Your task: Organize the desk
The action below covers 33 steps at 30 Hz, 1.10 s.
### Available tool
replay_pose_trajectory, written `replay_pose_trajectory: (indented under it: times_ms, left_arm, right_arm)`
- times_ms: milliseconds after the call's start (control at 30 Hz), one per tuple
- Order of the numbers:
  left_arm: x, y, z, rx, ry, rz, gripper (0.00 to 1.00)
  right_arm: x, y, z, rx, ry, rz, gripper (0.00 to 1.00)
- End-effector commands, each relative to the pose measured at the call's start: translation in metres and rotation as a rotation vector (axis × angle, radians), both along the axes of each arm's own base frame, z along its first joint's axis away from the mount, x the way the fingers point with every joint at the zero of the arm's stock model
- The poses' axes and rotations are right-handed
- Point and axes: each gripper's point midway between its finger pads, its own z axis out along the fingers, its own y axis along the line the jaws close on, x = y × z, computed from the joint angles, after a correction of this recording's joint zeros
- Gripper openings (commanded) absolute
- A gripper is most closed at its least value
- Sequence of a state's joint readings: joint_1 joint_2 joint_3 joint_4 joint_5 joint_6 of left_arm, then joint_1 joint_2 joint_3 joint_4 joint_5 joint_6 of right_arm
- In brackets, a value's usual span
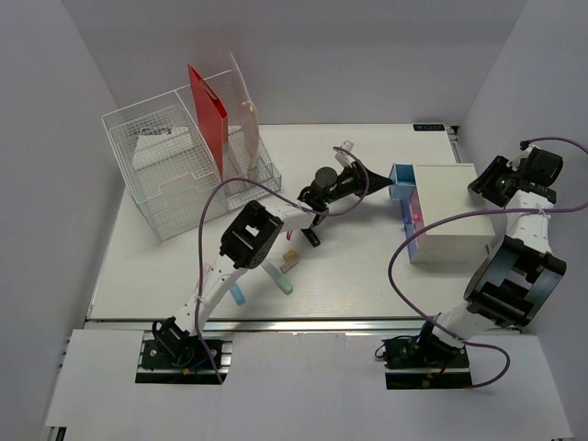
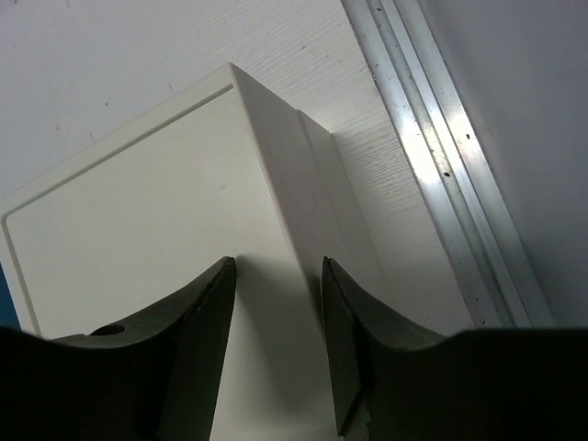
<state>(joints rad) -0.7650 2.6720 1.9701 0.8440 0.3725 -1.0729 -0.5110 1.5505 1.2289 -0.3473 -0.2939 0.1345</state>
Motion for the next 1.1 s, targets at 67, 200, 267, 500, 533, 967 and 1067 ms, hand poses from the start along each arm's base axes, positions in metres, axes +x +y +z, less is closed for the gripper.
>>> replay_pose_trajectory:
  times_ms: [67,200,267,500,533,967,1067]
  left_arm:
    - [0.008,0.037,0.052,-0.014,-0.067,-0.009,0.0]
    - [0.001,0.056,0.052,0.031,-0.098,0.012,0.0]
    - [-0.002,0.06,0.049,0.07,-0.109,0.021,0.0]
    - [-0.004,0.073,0.06,0.097,-0.121,0.037,0.13]
    - [-0.004,0.076,0.065,0.094,-0.127,0.04,0.16]
    - [-0.012,0.111,0.071,0.278,-0.15,0.108,0.98]
    - [-0.014,0.131,0.077,0.332,-0.123,0.131,0.98]
  right_arm:
    - [-0.017,-0.012,-0.006,-0.049,0.11,-0.062,0.47]
    - [-0.015,-0.02,0.001,-0.078,0.113,-0.085,0.48]
    - [-0.014,-0.028,0.008,-0.111,0.111,-0.112,0.48]
    - [-0.006,-0.036,0.041,-0.15,0.06,-0.122,0.54]
    - [-0.005,-0.036,0.045,-0.153,0.053,-0.123,0.57]
    - [-0.008,0.02,0.122,-0.202,-0.117,0.055,0.87]
    - [-0.009,0.064,0.138,-0.29,-0.103,0.145,0.89]
